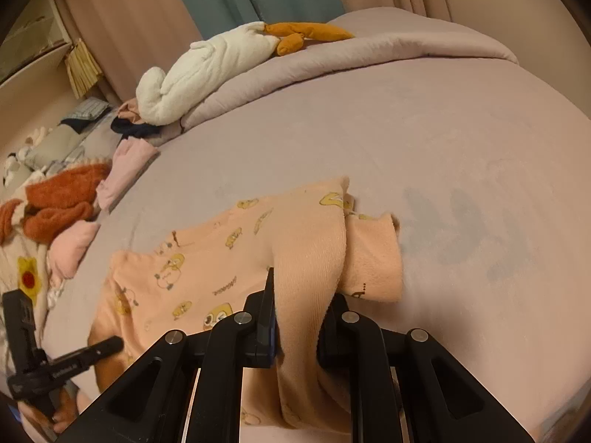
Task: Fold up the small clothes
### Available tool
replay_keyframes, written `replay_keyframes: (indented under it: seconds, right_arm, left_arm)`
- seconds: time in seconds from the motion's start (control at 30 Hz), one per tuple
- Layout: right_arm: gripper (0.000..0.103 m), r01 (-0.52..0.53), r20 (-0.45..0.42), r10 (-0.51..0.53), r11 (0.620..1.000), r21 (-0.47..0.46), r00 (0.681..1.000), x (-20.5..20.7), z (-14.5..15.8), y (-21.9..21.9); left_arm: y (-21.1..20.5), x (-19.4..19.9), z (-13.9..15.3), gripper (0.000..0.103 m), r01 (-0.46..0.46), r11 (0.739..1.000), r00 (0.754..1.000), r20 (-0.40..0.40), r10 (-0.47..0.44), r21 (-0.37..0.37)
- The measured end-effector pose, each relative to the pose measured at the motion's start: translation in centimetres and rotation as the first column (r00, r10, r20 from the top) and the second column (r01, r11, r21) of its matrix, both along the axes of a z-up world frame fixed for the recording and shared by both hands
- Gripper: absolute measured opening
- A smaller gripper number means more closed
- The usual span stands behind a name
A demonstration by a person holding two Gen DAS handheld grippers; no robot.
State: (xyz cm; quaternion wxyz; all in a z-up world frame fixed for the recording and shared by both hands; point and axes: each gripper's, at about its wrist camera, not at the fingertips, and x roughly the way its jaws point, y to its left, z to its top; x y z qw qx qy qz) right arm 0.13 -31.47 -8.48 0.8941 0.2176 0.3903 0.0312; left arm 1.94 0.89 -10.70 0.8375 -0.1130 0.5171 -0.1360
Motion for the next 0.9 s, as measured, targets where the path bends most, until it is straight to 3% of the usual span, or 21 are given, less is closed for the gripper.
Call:
replay_keyframes:
  seconds: [0.23,0.3,0.37,0.4,0.47,0.63,0.8,0.9]
  right_arm:
    - [0.017,0.027,-0.065,-0.030,0.999,-0.045,0.997,0.8,-1.6,-0.1]
    - [0.022,0.034,-0.081,-0.037,0.999,-0.038,0.996,0.7,-1.9,-0.4]
    - [0.047,0.052,-0.099,-0.055,0.998,-0.038,0.994,0.5,-2.1,-0.8]
    - [0.053,0.059,-0.098,-0.063,0.997,-0.042,0.993,0.2,-2.1,-0.9]
    - [0.068,0.076,-0.093,-0.080,0.996,-0.046,0.992,-0.4,-2.0,-1.3]
    - [0.072,0.115,-0.110,-0.119,0.992,-0.043,0.987,-1.7,-2.6,-2.6]
    - [0.072,0.121,-0.159,-0.114,0.992,0.034,0.981,-2.8,-4.2,-2.9]
    - [0.072,0.118,-0.145,-0.108,0.991,0.065,0.984,-3.3,-4.6,-2.6]
  left_arm:
    - [0.4,0.0,-0.8,0.016,-0.018,1.000,0.999,-0.032,0.019,0.012]
    - [0.4,0.1,-0.6,0.019,-0.017,1.000,0.999,-0.030,0.018,0.016]
    - [0.5,0.0,-0.6,0.026,-0.022,0.999,0.999,-0.025,0.022,0.026]
    - [0.6,-0.1,-0.7,0.032,-0.033,0.999,0.999,-0.025,0.033,0.033]
    - [0.8,-0.3,-0.7,0.033,-0.045,0.999,0.998,-0.033,0.046,0.027]
    - [1.1,-1.0,-0.4,0.039,-0.051,0.998,0.998,-0.023,0.052,0.039]
    - [1.3,-1.3,-0.4,0.041,-0.053,0.998,0.998,-0.022,0.054,0.037]
    - [1.2,-1.5,-0.5,0.042,-0.050,0.998,0.999,-0.020,0.051,0.041]
